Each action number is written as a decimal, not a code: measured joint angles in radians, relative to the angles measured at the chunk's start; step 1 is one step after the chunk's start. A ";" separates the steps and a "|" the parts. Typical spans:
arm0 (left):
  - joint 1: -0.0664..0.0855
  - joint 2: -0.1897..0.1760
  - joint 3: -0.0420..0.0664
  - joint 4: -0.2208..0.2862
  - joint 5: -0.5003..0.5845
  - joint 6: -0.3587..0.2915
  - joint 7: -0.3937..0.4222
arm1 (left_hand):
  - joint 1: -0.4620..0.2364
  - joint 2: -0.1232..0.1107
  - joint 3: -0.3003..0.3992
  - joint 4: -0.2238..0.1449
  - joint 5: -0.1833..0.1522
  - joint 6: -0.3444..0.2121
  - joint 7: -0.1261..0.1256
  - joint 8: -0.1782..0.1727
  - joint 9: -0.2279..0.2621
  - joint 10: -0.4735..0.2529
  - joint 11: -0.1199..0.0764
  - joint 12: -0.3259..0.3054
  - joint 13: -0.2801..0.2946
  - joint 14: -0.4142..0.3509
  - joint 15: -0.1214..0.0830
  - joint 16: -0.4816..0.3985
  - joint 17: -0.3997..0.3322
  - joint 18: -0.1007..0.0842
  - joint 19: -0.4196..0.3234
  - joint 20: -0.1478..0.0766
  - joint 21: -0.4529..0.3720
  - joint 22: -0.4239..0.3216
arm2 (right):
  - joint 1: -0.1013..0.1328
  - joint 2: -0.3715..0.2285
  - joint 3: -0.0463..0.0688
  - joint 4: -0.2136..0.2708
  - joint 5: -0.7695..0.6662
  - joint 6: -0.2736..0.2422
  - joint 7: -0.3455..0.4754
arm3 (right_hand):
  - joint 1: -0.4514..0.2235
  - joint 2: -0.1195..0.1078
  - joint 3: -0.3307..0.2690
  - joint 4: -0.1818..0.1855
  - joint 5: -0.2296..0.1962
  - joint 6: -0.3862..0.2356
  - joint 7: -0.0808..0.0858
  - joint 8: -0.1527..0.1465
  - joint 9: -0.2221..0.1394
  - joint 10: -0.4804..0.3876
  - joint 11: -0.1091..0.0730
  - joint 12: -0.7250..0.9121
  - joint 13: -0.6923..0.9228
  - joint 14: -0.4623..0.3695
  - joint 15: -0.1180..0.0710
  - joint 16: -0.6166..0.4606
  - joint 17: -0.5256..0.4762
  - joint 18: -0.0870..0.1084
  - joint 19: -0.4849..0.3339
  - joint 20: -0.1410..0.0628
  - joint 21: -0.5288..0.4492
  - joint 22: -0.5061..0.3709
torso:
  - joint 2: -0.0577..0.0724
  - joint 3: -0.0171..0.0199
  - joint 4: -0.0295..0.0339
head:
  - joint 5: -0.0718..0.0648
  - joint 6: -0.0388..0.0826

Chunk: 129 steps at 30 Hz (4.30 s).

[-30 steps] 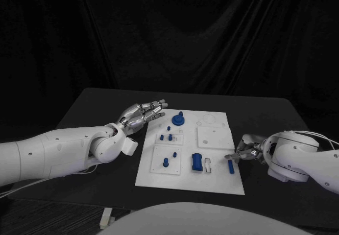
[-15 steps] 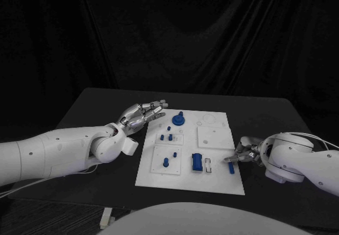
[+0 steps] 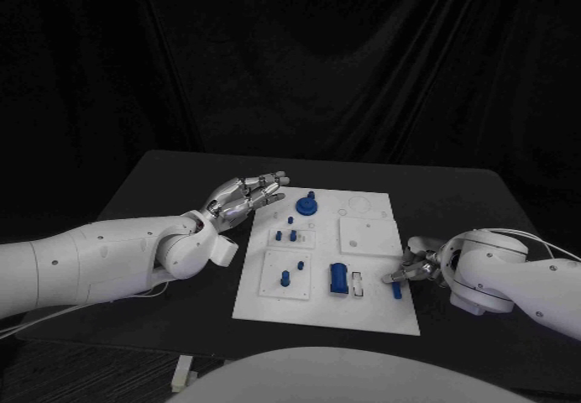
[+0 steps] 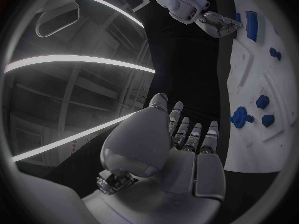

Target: Assemble the parts on the task board

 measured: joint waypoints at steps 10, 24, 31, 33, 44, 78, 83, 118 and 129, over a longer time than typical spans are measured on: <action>0.000 0.001 0.000 -0.001 0.000 0.002 0.000 | 0.000 0.000 0.000 0.000 0.004 0.000 0.000 0.000 0.000 0.004 0.004 0.000 0.000 0.000 0.000 0.000 0.000 0.000 0.004 0.004 0.000 0.000 | -0.005 0.005 0.004 -0.001 0.017 -0.019 0.005 | 0.088 -0.014 0.061 -0.080 0.249 -0.012 0.012 0.000 0.006 0.001 0.002 0.000 0.000 0.001 0.003 -0.012 0.000 0.000 0.002 0.002 -0.021 0.001 | 0.000 0.0000 0.0000 | 0.000 0.000; -0.001 0.001 0.000 -0.001 0.000 0.004 -0.001 | 0.004 -0.004 0.003 -0.003 0.007 0.000 0.000 0.000 0.000 0.004 0.004 0.004 0.000 0.000 0.000 0.000 0.000 0.000 0.004 0.004 0.000 0.000 | -0.013 -0.013 -0.001 0.018 0.189 -0.138 0.005 | 0.128 -0.026 0.065 -0.076 0.418 -0.006 0.010 -0.049 0.006 0.001 0.009 0.000 0.000 0.001 0.010 -0.025 0.000 0.000 -0.002 0.005 -0.043 0.001 | 0.000 0.0000 -0.0006 | 0.002 0.000; -0.001 0.003 0.000 -0.002 0.000 0.005 -0.001 | 0.012 -0.004 0.006 -0.006 0.007 0.000 0.000 0.000 0.000 0.004 0.004 0.004 0.000 0.000 0.000 0.000 0.000 0.000 0.004 0.004 0.000 0.000 | -0.016 -0.039 -0.004 0.058 0.312 -0.206 0.007 | 0.108 -0.046 0.073 -0.078 0.445 0.009 0.006 -0.026 -0.345 0.001 0.009 0.000 0.000 0.001 0.010 -0.025 0.000 0.000 -0.002 0.005 -0.043 0.001 | 0.000 0.0000 -0.0006 | -0.001 0.000; -0.001 0.004 0.000 -0.003 0.000 0.005 -0.001 | 0.012 -0.004 0.006 -0.006 0.007 0.000 0.000 0.000 0.000 0.004 0.004 0.004 0.000 0.000 0.000 0.000 0.000 0.000 0.004 0.004 0.000 0.000 | -0.016 -0.045 -0.004 0.070 0.340 -0.221 0.007 | 0.099 -0.054 0.116 -0.121 0.445 0.012 0.007 -0.023 -0.410 0.001 0.009 0.000 0.000 0.001 0.010 -0.025 0.000 0.000 -0.002 0.005 -0.043 0.000 | 0.000 0.0000 -0.0006 | -0.003 0.000; -0.002 0.004 0.000 -0.004 0.000 0.007 -0.003 | 0.012 -0.004 0.010 -0.010 0.011 0.004 0.004 0.000 0.000 0.010 0.010 0.009 0.001 0.000 0.000 0.000 0.000 0.000 0.004 0.004 0.000 -0.001 | 0.000 -0.052 -0.010 0.115 0.438 -0.270 0.006 | 0.073 -0.048 0.166 -0.171 0.443 0.009 0.009 -0.015 -0.408 -0.001 0.011 0.000 0.000 0.000 0.011 -0.025 0.000 0.000 -0.002 0.005 -0.043 0.000 | 0.000 0.0001 -0.0006 | -0.006 0.000; -0.003 0.006 0.000 -0.006 0.000 0.012 -0.008 | 0.020 -0.004 0.010 -0.010 0.011 0.004 0.004 0.000 0.000 0.007 0.014 0.009 0.000 0.004 -0.004 0.000 0.000 0.000 0.004 0.004 0.004 -0.001 | 0.008 0.059 -0.009 0.042 0.493 -0.257 0.007 | 0.012 -0.037 0.229 -0.229 0.345 0.002 0.001 0.012 -0.397 0.002 0.008 0.000 0.000 0.001 0.008 -0.025 0.000 0.000 -0.002 0.005 -0.043 0.000 | 0.000 0.0003 0.0000 | -0.001 0.000; -0.003 0.007 0.000 -0.007 0.000 0.013 -0.009 | 0.020 -0.004 0.010 -0.010 0.011 0.007 0.007 0.004 0.000 0.007 0.014 0.009 0.000 0.004 -0.004 0.000 0.000 0.000 0.004 0.004 0.004 -0.001 | 0.008 0.069 -0.009 0.032 0.493 -0.245 0.007 | 0.008 -0.039 0.241 -0.241 0.339 0.001 -0.001 0.012 -0.391 0.002 0.008 0.000 0.000 0.001 0.008 -0.025 0.000 0.000 -0.002 0.005 -0.043 0.000 | 0.000 0.0002 0.0000 | -0.001 0.000; -0.004 0.008 0.000 -0.008 0.000 0.023 -0.016 | 0.020 -0.004 0.012 -0.012 0.011 0.011 0.011 0.004 0.001 0.007 0.014 0.008 0.000 0.004 -0.004 0.000 0.001 0.000 0.007 0.000 0.004 -0.001 | 0.012 0.084 -0.008 0.014 0.441 -0.182 0.002 | -0.098 -0.113 0.141 -0.101 -0.191 -0.052 0.010 0.050 -0.397 0.002 0.008 0.000 0.000 0.000 0.007 -0.025 0.000 0.000 -0.002 0.005 -0.058 0.001 | 0.000 0.0001 -0.0003 | 0.000 0.000; -0.004 0.008 0.000 -0.008 0.000 0.025 -0.017 | 0.020 -0.004 0.012 -0.012 0.011 0.011 0.011 0.007 0.001 0.011 0.018 0.008 0.000 0.004 -0.004 0.000 0.001 0.000 0.007 0.000 0.004 -0.001 | 0.011 0.060 -0.009 0.033 0.430 -0.199 0.006 | -0.144 -0.179 -0.028 0.129 -0.195 -0.082 0.007 0.068 -0.390 0.002 0.008 0.000 0.000 0.000 0.007 -0.025 0.000 0.000 -0.006 0.009 -0.068 0.000 | 0.000 0.0001 -0.0005 | 0.003 0.000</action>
